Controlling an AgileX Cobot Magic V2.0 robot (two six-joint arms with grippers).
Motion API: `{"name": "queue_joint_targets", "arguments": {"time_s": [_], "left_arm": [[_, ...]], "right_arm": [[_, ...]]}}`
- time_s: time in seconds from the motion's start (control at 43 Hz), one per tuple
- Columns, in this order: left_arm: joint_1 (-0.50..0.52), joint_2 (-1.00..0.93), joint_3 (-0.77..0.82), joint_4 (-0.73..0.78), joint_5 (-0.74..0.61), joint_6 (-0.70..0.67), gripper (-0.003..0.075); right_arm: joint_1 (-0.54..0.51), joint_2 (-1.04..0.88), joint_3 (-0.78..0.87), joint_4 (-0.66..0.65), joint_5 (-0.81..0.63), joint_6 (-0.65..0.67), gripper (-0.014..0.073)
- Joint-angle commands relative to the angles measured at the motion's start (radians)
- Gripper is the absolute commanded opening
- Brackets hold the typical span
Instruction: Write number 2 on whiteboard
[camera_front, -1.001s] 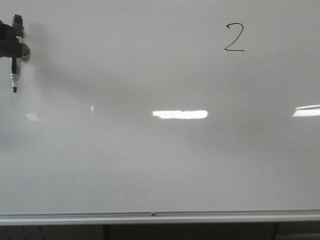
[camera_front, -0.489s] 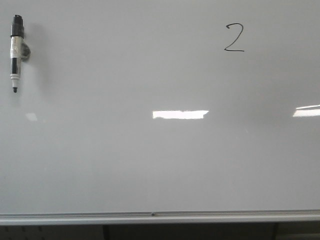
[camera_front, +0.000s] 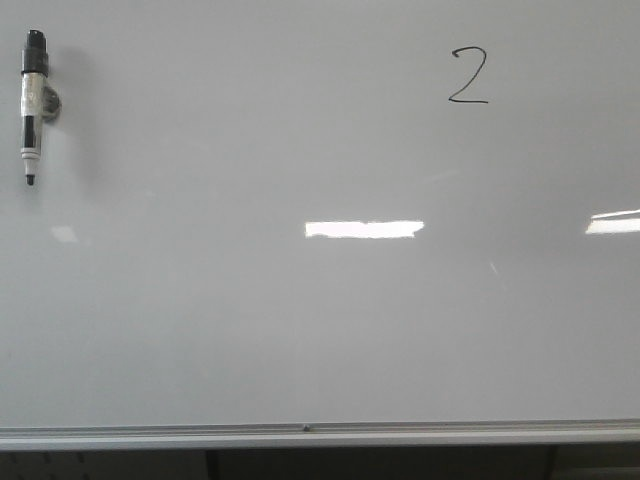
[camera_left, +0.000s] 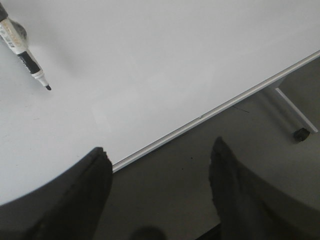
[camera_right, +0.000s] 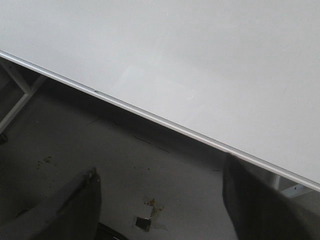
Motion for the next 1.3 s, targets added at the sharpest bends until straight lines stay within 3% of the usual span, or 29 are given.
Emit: {"name": "queue_joint_targets", "arguments": {"time_s": [0.0,0.116,0.303,0.442,0.512,1.28], "left_arm": [[-0.009,-0.002,-0.034,-0.003,-0.058,0.002,0.0419],[-0.009,-0.002,-0.034,-0.003,-0.064,0.002,0.0363],[-0.009,-0.002,-0.034,-0.003,-0.064,0.002,0.0139],[-0.009,-0.002,-0.034,-0.003,-0.064,0.002,-0.0007],[-0.009,-0.002,-0.034,-0.003,-0.064,0.002,-0.0020],[0.001,-0.017,-0.034,0.001,-0.065,0.002,-0.0020]], "right_arm": [[-0.001,0.009,-0.032,-0.018,-0.065,-0.003,0.0538],[-0.001,0.008,-0.032,-0.018,-0.065,-0.003,0.0468],[-0.001,0.008,-0.032,-0.018,-0.065,-0.003,0.0140],[-0.001,0.008,-0.032,-0.018,-0.065,-0.003,-0.0023],[-0.001,0.008,-0.032,-0.018,-0.065,-0.003,-0.0076],[-0.001,0.008,-0.032,-0.018,-0.053,-0.003,-0.0069]]}}
